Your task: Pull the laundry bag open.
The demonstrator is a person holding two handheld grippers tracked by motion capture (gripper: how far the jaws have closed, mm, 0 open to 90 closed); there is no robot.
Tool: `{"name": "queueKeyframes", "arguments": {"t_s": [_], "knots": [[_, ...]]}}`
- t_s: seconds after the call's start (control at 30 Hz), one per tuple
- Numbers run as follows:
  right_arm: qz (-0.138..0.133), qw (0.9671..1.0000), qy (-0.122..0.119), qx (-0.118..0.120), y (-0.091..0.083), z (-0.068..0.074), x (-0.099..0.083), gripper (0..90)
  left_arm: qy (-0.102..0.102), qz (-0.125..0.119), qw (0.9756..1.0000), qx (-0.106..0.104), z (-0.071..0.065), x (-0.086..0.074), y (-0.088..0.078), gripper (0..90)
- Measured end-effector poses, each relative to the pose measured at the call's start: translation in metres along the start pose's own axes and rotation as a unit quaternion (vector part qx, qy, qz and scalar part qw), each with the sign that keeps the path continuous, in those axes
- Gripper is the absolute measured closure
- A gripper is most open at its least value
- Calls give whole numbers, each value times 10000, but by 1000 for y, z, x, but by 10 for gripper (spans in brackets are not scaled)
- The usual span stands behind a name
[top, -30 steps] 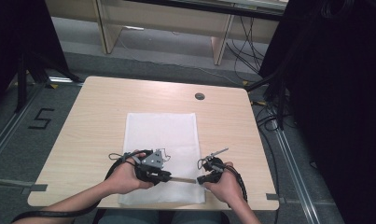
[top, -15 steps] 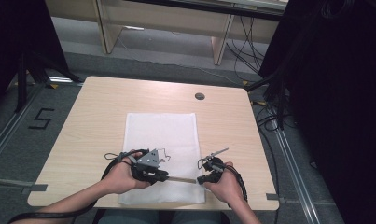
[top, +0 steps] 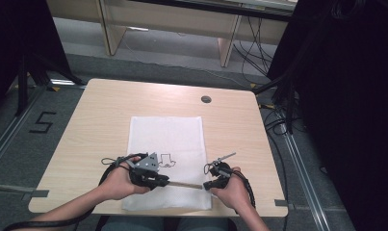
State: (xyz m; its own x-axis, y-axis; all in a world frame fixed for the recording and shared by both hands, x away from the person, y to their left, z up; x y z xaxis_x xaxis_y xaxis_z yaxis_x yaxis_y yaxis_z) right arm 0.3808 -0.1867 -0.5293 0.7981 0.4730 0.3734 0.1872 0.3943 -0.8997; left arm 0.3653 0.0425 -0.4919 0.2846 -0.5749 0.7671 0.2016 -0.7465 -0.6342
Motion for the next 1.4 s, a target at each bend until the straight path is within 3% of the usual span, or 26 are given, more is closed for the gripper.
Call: {"name": "queueKeyframes", "arguments": {"t_s": [0.63, 0.67, 0.7, 0.8, 0.83, 0.87, 1.1, 1.33, 1.4], "knots": [[-2, 10000, 5, -12, 0, 0, 0, 900, -60, 7, 10000, 39, 3, -8, -11, 822], [-9, 10000, 9, -12, 0, 0, 0, 900, 109, 57, 9999, 46, 5, -9, -12, 822], [0, 10000, 4, -10, 0, 0, 0, 900, -82, -6, 10000, 28, 3, -9, -12, 822], [-2, 10000, 1, -8, 0, 0, 0, 900, -89, -17, 10000, 42, 4, -10, -12, 822], [-2, 10000, 1, -2, 0, 0, 0, 900, 57, 26, 10000, 42, 5, -10, -14, 822], [-6, 10000, 3, -7, 0, 0, 0, 900, -99, -8, 9999, 52, 3, -11, -14, 822], [-14, 10000, 17, -7, 0, 0, 0, 900, 23, 32, 10000, 47, 6, -12, -16, 822], [-10, 10000, 17, -7, 0, 0, 0, 900, -102, -16, 9999, 45, 4, -12, -17, 822], [-21, 10000, 27, 7, 0, 0, 0, 900, 31, 11, 10000, 50, 6, -12, -18, 822]]}}
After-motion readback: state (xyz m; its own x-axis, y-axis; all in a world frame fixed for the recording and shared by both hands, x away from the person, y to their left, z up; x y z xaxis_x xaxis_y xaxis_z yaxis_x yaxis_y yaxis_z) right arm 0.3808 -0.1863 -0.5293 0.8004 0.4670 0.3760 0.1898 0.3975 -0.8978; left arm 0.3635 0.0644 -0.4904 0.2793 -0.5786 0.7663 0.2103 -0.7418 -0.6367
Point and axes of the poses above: each handheld gripper's, and its own axes: y roughly forward along the jaws, x roughly out of its top, z roughly to its left, the point moved 5 cm from there along y, roughly forward along the jaws, and after that the axes turned 1 degree about x, right-handed, at the moved point
